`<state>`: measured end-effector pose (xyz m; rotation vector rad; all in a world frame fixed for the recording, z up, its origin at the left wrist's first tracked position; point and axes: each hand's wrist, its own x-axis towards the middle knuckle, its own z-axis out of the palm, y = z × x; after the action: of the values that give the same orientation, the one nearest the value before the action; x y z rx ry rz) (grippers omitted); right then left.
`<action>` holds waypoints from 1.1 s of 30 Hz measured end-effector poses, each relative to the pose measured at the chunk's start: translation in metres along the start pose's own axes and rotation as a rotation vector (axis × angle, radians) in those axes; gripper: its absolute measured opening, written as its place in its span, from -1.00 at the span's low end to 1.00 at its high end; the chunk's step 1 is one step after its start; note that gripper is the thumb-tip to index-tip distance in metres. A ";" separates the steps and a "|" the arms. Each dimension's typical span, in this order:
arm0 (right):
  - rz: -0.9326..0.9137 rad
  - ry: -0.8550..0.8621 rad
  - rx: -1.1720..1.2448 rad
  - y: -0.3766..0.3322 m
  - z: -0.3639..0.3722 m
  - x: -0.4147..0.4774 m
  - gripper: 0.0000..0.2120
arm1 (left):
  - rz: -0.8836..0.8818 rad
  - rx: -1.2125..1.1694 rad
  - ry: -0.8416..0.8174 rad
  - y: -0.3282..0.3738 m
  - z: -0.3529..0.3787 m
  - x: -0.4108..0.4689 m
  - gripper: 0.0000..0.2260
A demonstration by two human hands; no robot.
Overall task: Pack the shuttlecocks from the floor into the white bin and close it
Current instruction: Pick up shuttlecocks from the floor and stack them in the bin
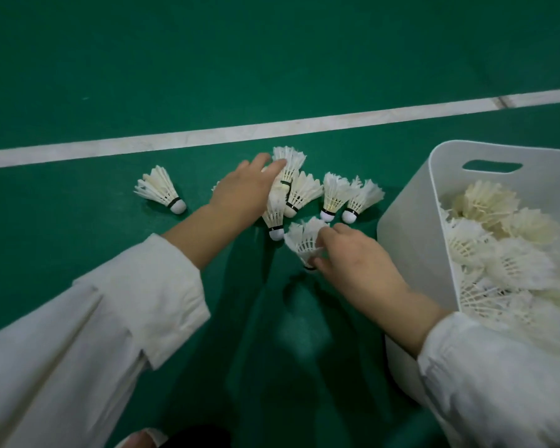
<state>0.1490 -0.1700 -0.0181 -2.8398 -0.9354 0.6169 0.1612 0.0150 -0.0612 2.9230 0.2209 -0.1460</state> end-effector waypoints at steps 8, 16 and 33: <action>0.070 0.075 0.147 0.007 0.000 0.011 -0.78 | -0.030 -0.004 -0.131 -0.002 0.006 0.003 -0.65; 0.061 0.120 0.156 0.018 0.004 0.009 -0.76 | -0.047 -0.110 0.053 -0.006 -0.012 -0.021 -0.79; -0.009 0.221 0.186 0.019 -0.014 0.013 -0.83 | -0.382 -0.620 -0.229 0.015 0.020 -0.031 -0.74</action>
<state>0.1749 -0.1773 -0.0137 -2.6684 -0.8078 0.3575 0.1312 -0.0083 -0.0742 2.2036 0.6533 -0.3881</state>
